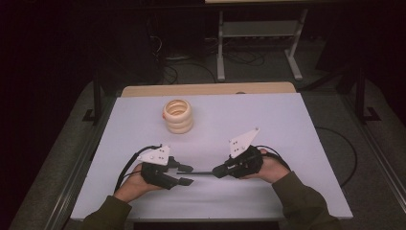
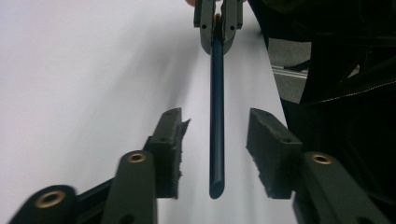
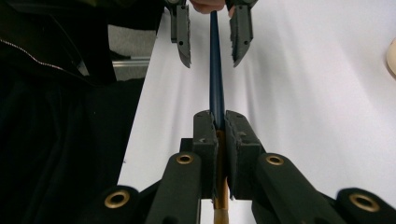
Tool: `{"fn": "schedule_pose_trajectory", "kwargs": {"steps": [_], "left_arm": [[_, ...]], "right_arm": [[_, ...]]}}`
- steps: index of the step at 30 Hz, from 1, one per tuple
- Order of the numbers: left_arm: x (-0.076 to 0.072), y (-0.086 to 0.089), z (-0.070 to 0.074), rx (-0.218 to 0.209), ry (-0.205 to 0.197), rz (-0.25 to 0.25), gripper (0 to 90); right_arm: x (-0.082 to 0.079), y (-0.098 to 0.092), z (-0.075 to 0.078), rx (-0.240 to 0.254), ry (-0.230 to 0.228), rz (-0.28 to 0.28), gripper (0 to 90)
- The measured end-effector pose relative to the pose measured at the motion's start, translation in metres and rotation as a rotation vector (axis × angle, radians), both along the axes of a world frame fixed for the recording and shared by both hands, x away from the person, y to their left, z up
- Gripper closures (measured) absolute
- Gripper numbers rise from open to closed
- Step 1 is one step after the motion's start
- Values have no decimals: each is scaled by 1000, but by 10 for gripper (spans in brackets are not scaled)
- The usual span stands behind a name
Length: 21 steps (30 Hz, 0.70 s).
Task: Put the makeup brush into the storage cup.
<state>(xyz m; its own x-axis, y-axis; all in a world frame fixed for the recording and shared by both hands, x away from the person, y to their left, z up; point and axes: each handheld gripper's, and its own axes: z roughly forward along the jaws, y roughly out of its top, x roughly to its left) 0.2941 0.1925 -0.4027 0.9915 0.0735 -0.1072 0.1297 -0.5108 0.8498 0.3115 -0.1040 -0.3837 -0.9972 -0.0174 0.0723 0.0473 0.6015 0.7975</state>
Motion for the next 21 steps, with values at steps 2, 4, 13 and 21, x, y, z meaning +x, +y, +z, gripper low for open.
{"fn": "schedule_pose_trajectory", "kwargs": {"steps": [2,4,13,21], "left_arm": [[0,-1,0,10,0,3,515],[1,-1,1,8,3,9,498],[3,-1,7,13,0,30,498],[4,-5,10,16,12,27,523]], "right_arm": [[0,1,2,-15,4,0,829],[1,3,3,-35,-3,6,830],[5,11,15,-124,-6,16,830],[8,20,30,-199,-14,34,829]]}}
